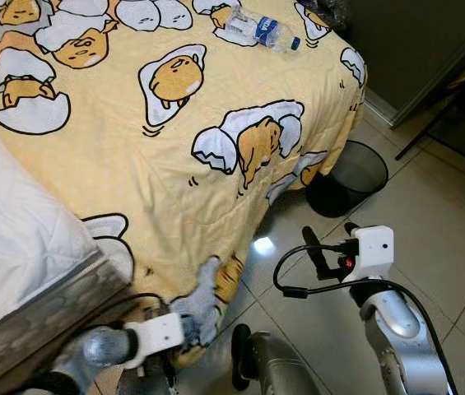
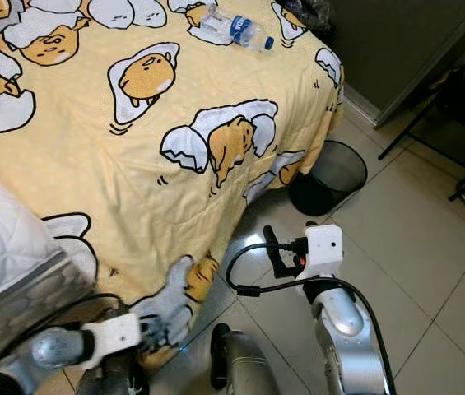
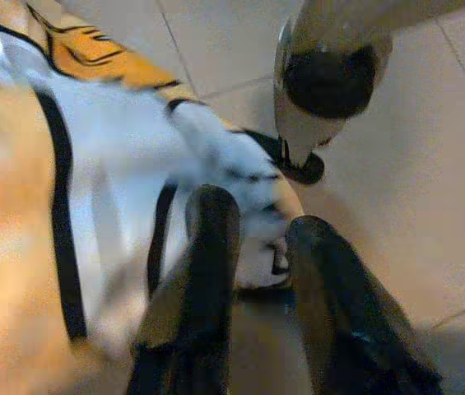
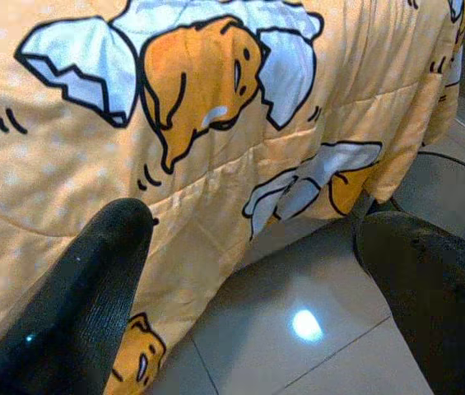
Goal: Clean up the room
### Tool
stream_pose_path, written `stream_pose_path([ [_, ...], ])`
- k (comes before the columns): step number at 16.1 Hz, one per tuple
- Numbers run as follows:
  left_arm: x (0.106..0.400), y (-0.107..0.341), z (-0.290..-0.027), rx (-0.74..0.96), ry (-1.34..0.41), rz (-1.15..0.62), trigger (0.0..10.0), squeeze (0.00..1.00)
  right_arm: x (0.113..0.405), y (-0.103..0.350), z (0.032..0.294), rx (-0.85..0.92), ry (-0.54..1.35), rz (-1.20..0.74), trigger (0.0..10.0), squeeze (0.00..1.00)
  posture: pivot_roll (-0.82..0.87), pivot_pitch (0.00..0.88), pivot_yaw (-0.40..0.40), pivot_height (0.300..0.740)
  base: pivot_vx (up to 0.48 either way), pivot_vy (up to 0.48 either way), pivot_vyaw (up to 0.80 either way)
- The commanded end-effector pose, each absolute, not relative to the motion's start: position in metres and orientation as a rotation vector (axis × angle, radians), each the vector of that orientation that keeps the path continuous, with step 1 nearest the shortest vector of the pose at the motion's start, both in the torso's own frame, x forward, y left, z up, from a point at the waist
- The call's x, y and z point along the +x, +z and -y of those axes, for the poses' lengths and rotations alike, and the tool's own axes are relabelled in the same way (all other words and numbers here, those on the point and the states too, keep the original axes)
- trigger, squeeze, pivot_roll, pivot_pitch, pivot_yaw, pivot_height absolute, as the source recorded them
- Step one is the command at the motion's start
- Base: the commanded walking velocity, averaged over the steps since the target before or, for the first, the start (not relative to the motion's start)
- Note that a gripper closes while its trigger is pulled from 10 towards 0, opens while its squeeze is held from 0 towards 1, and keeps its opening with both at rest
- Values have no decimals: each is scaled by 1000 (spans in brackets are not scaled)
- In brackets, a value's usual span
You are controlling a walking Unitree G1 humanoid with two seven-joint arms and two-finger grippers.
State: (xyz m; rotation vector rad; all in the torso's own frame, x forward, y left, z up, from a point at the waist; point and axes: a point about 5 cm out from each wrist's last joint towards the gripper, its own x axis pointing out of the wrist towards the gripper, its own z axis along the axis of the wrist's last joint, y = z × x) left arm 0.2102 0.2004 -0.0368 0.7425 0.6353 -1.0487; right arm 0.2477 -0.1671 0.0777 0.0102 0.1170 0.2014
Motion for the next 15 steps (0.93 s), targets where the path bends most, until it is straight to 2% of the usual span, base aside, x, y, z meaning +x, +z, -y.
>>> stream_pose_path([
  [1, 209, -35, -200, 712, -1051, -625, 10000, 1000, 248, 78, 163, 52, 242, -109, 10000, 0, -49, 193, -100, 732, 0, 0, 0],
  [2, 211, -33, -200, 707, -1048, -611, 10000, 1000, 249, 80, 160, 75, 271, -102, 10000, 0, -47, 190, -98, 732, 0, 0, 0],
  [4, 230, -14, -199, 682, -1000, -523, 10000, 1000, 255, 89, 134, 127, 482, -97, 10000, 0, -24, 163, -91, 732, 0, 0, 0],
  [6, 249, 7, -195, 609, -949, -432, 10000, 1000, 258, 88, 122, 147, 573, -117, 10000, 0, -8, 143, -91, 732, 0, 0, 0],
  [8, 275, 34, -188, 427, -808, -309, 10000, 1000, 259, 83, 111, 163, 688, -167, 10000, 0, 12, 113, -86, 732, 0, 0, 0],
  [10, 297, 63, -185, 187, -596, -136, 10000, 1000, 260, 78, 110, 178, 726, -204, 10000, 0, 21, 98, -84, 732, 0, 0, 0],
  [12, 314, 93, -197, -160, -205, 62, 10000, 1000, 269, 80, 118, 183, 654, -172, 10000, 0, 17, 71, -72, 732, 0, 0, 0],
  [13, 310, 94, -204, -243, 6, 91, 10000, 1000, 273, 85, 122, 189, 603, -140, 10000, 0, 13, 58, -59, 732, 0, 0, 0],
  [14, 303, 91, -203, -216, 111, 70, 10000, 1000, 272, 87, 123, 190, 601, -121, 10000, 0, 7, 44, -45, 732, 0, 0, 0],
  [15, 300, 91, -194, -204, 114, 69, 10000, 1000, 272, 87, 121, 199, 618, -115, 10000, 0, 2, 30, -30, 732, 0, 0, 0],
])
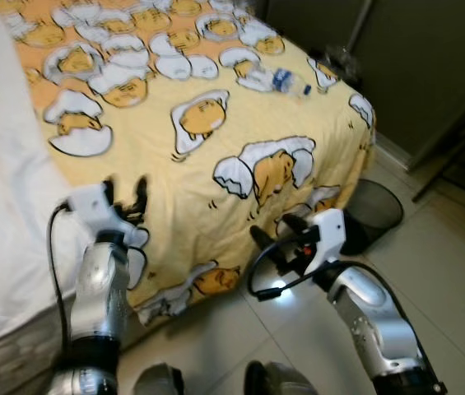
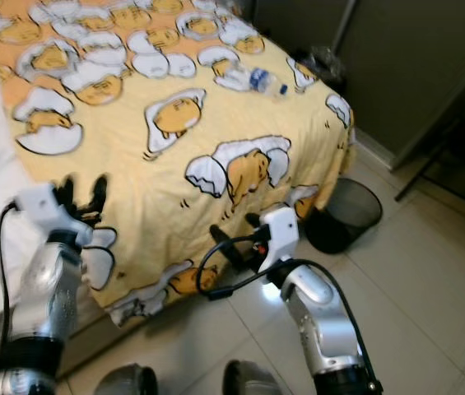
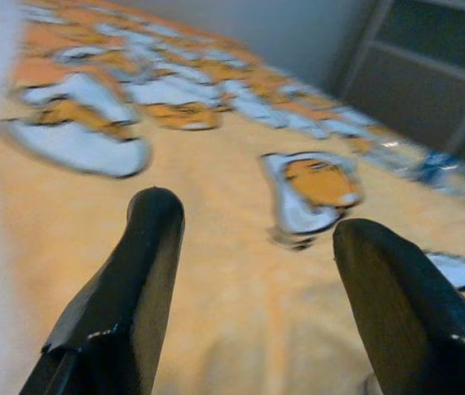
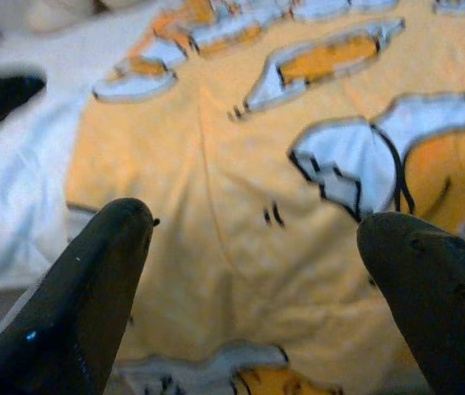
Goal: Clean up the room
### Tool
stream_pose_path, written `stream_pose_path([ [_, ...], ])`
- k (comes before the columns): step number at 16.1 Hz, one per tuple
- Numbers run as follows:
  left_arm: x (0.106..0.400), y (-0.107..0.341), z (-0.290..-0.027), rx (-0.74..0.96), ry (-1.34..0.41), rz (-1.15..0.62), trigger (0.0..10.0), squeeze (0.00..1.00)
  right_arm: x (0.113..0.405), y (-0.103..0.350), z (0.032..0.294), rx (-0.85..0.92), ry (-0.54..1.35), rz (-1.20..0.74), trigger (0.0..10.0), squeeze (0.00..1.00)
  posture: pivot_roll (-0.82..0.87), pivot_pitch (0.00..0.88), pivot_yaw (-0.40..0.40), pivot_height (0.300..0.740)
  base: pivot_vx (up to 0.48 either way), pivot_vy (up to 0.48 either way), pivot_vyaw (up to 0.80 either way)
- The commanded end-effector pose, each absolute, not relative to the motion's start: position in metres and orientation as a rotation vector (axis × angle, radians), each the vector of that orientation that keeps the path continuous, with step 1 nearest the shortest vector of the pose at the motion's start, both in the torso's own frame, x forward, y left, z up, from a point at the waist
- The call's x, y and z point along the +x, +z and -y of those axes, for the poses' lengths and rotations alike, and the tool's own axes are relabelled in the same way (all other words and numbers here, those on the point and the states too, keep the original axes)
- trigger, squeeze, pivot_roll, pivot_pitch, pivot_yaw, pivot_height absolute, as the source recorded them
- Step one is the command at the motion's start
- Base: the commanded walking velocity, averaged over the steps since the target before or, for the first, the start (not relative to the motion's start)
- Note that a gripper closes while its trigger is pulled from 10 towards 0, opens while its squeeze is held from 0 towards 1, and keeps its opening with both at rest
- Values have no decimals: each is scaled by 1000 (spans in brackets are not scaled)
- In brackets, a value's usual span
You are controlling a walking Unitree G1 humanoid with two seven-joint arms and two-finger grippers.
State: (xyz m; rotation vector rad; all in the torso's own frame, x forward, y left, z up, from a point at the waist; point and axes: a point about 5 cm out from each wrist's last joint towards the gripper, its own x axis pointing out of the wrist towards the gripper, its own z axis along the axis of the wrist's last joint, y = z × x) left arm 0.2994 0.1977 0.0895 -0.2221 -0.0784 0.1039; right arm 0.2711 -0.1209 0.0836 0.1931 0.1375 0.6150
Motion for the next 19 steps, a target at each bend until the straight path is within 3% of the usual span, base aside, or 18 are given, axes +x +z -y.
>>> stream_pose_path([
  [1, 300, 91, -186, -165, 111, 69, 10000, 1000, 273, 86, 123, 189, 618, -111, 10000, 0, -5, 21, -14, 732, 0, 0, 0],
  [5, 308, 106, -179, -59, 53, 92, 10000, 1000, 278, 91, 120, 183, 580, -73, 10000, 0, -27, 0, 2, 732, 0, 0, 0],
  [6, 313, 112, -166, 85, -4, 92, 10000, 0, 283, 101, 126, 154, 527, -23, 10000, 0, -43, 0, 0, 732, 0, 0, 0],
  [8, 319, 121, -152, 33, -63, 122, 10000, 0, 289, 110, 132, 122, 479, 17, 10000, 0, -68, 1, 1, 732, 330, -345, 0],
  [19, 323, 99, -144, -79, -52, -16, 10000, 0, 300, 112, 164, 84, 210, 63, 10000, 0, -107, 8, 33, 732, 399, -261, 0],
])
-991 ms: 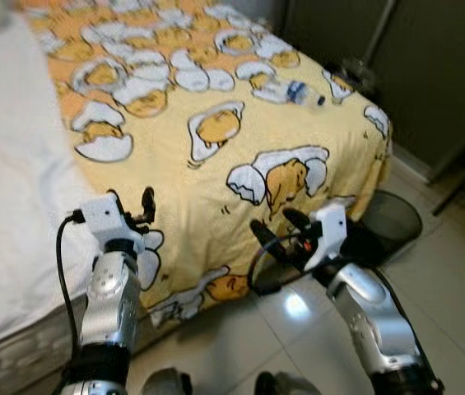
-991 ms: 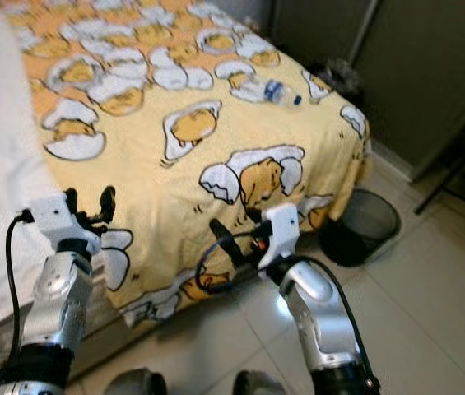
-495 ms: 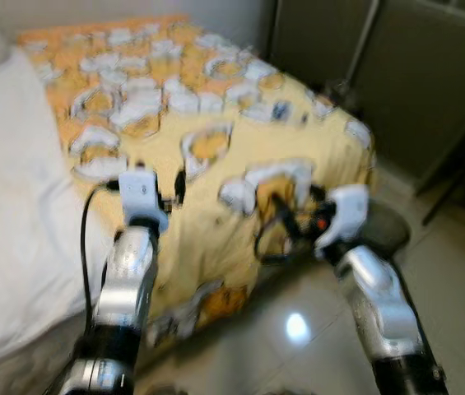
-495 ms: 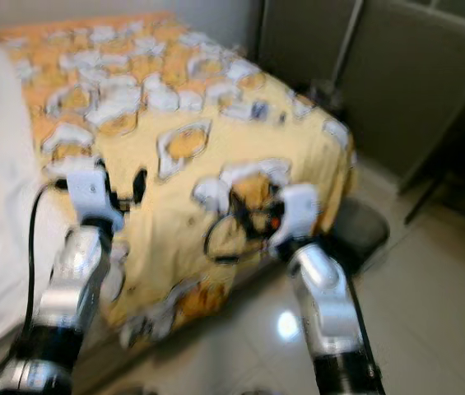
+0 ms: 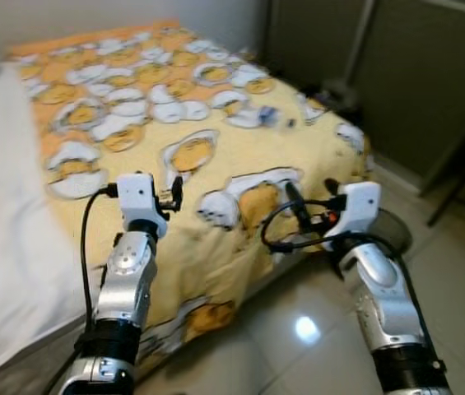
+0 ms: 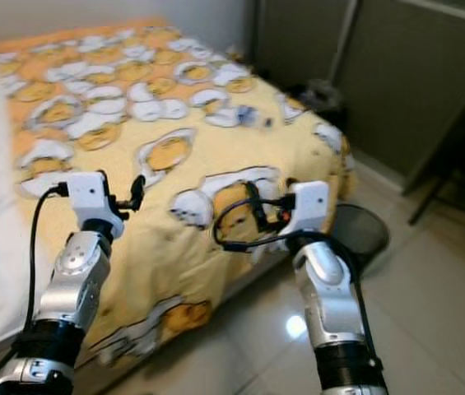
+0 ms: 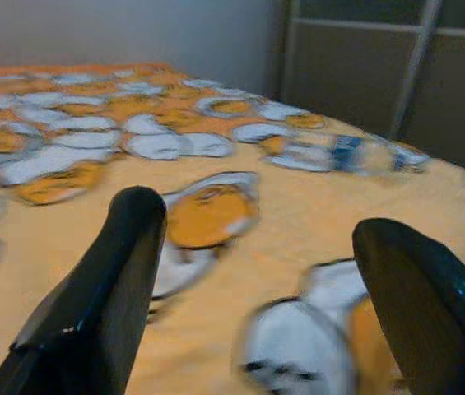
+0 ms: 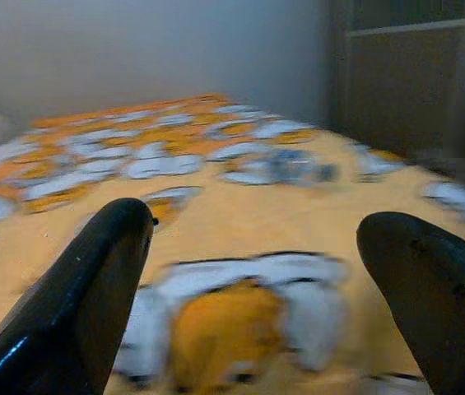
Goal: Clean up the room
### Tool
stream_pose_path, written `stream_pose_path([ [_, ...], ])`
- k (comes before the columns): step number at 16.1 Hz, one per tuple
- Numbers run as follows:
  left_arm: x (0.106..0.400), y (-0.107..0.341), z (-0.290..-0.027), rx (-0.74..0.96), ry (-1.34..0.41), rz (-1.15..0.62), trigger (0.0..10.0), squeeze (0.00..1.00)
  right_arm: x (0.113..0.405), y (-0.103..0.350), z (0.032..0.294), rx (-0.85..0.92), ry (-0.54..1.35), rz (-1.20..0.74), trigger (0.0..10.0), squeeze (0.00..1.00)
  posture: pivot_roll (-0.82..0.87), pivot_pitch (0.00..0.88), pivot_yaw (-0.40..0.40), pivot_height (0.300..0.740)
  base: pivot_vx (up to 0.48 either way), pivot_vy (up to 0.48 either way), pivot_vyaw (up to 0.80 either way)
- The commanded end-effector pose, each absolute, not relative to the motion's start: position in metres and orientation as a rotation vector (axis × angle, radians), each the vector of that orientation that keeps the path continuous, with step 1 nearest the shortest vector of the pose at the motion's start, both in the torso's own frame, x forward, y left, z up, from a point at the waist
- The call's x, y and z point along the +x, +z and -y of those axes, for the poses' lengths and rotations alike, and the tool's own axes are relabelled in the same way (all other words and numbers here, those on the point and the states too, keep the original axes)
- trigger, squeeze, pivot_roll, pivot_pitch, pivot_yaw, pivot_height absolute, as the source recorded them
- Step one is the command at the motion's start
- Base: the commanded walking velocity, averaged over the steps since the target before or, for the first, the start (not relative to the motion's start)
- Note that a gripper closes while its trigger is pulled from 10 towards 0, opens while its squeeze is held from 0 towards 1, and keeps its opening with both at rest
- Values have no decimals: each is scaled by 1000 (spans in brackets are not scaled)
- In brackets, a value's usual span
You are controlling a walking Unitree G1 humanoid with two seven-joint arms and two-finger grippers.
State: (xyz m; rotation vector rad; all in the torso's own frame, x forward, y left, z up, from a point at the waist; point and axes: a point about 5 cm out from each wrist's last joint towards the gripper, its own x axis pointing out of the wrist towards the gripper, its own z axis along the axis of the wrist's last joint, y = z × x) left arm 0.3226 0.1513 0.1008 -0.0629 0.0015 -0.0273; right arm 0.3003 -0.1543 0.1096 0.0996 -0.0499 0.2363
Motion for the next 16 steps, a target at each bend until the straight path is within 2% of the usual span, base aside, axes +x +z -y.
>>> stream_pose_path([
  [1, 321, 97, -143, -71, -57, -18, 10000, 0, 299, 113, 171, 69, 140, 76, 10000, 0, -106, 9, 29, 732, 405, -255, 0],
  [4, 321, 96, -143, -61, -53, -24, 10000, 0, 295, 103, 198, 21, -86, 47, 10000, 0, -102, 8, 24, 732, 402, -255, 0],
  [9, 319, 95, -140, -59, -61, -27, 10000, 0, 294, 103, 203, -3, -94, 41, 10000, 0, -95, 10, 11, 732, 434, -51, 0],
  [11, 318, 91, -146, -91, -12, -43, 10000, 0, 294, 98, 201, -14, -84, 23, 10000, 0, -93, 7, 6, 732, 448, 0, 0],
  [16, 322, 90, -137, -70, -57, -57, 10000, 0, 293, 100, 198, -19, -42, 31, 10000, 0, -104, 0, 13, 732, 476, 0, 0],
])
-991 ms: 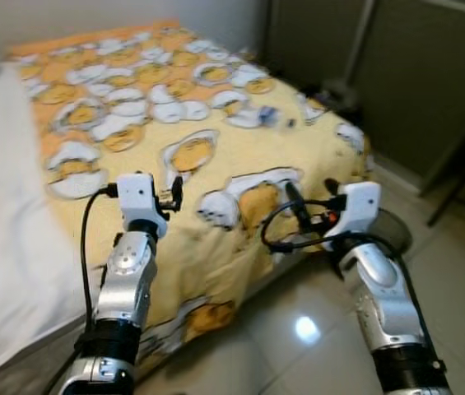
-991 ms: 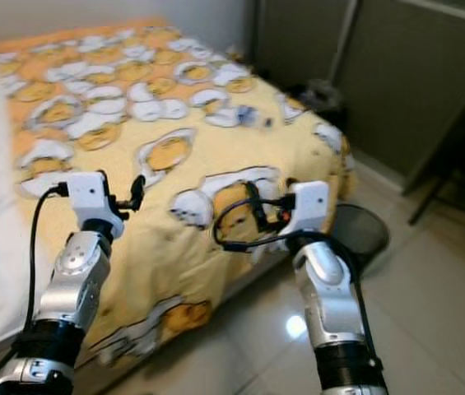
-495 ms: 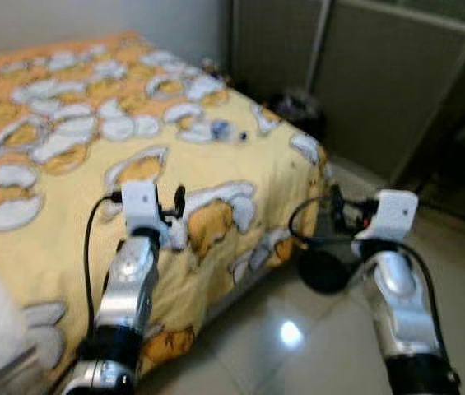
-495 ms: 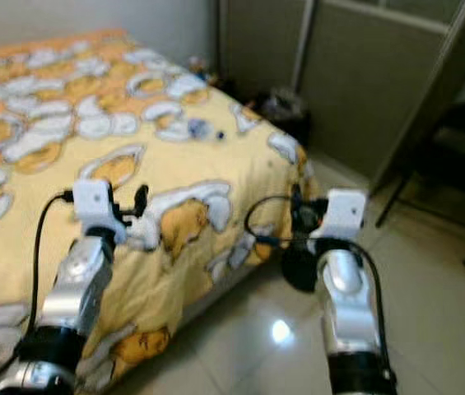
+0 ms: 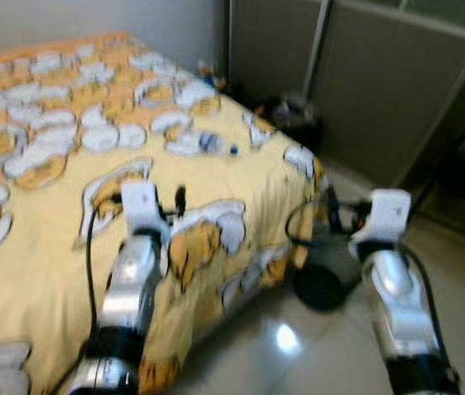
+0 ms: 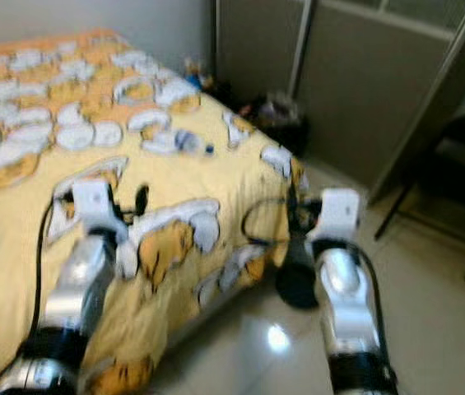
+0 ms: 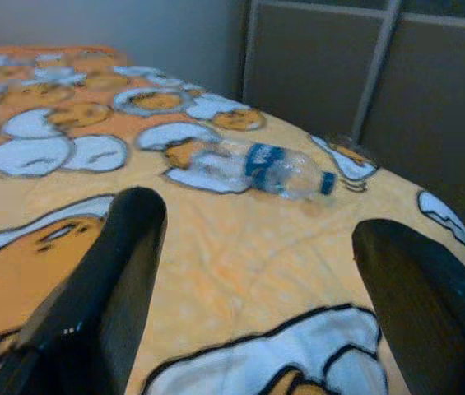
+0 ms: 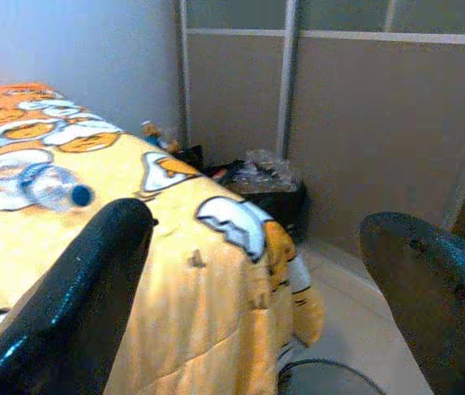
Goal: Clean up the room
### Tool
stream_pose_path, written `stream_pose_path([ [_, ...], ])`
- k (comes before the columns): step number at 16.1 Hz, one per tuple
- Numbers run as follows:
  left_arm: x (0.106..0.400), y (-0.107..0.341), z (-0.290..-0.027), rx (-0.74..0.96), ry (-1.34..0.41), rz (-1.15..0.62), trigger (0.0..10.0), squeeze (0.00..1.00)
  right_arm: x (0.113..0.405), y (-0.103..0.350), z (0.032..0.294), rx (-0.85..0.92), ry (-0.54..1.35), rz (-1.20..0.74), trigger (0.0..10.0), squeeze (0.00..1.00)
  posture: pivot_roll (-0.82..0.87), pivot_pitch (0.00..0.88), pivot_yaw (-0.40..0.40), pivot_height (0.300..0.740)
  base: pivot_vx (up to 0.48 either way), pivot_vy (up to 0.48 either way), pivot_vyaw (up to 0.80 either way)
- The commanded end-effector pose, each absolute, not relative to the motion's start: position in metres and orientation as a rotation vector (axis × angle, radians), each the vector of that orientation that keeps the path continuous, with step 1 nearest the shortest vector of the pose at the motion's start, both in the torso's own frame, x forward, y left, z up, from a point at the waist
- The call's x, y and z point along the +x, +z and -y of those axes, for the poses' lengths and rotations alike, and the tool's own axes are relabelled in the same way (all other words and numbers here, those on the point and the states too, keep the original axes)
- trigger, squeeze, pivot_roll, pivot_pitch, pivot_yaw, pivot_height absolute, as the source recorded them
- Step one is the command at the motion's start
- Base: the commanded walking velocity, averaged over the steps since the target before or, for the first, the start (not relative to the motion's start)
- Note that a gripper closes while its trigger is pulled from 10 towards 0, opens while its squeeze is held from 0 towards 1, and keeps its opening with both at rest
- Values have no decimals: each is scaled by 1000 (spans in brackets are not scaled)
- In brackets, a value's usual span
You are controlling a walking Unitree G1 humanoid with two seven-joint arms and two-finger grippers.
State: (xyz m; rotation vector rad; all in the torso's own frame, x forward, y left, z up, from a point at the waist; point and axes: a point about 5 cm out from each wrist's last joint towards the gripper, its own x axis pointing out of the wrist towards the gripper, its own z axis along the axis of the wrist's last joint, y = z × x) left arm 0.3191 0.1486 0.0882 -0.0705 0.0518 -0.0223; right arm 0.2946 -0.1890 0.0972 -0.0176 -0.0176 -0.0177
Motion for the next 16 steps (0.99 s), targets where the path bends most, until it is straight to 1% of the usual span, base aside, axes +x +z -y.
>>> stream_pose_path([
  [1, 322, 89, -135, -48, -65, -60, 10000, 0, 293, 99, 197, -26, -28, 30, 10000, 0, -105, 0, 15, 732, 0, 0, 663],
  [3, 321, 89, -135, -41, -73, -56, 10000, 0, 292, 98, 197, -14, -25, 27, 10000, 0, -103, 0, 18, 736, 0, 0, 509],
  [4, 325, 92, -141, 40, 1, -47, 10000, 0, 292, 96, 197, 5, -35, 16, 10000, 0, -101, 2, 17, 740, 0, 0, 456],
  [5, 325, 92, -141, 33, 3, -46, 10000, 0, 291, 94, 197, 9, -39, 13, 10000, 0, -101, 3, 16, 740, 0, 0, 456],
  [8, 324, 98, -129, 32, -100, -4, 10000, 0, 291, 95, 201, 7, -41, 12, 10000, 0, -107, 6, 17, 740, 0, 0, 446],
  [9, 323, 99, -125, 29, -140, -1, 10000, 0, 291, 95, 202, 7, -43, 10, 10000, 0, -109, 7, 18, 740, 480, 0, 450],
  [11, 324, 99, -122, 26, -153, -6, 10000, 0, 292, 94, 201, -1, -41, 6, 10000, 0, -113, 7, 23, 740, 480, 0, 441],
  [16, 326, 100, -119, 48, -201, 1, 10000, 0, 292, 93, 198, 0, -43, 9, 10000, 0, -123, 8, 37, 740, 480, 0, 0],
])
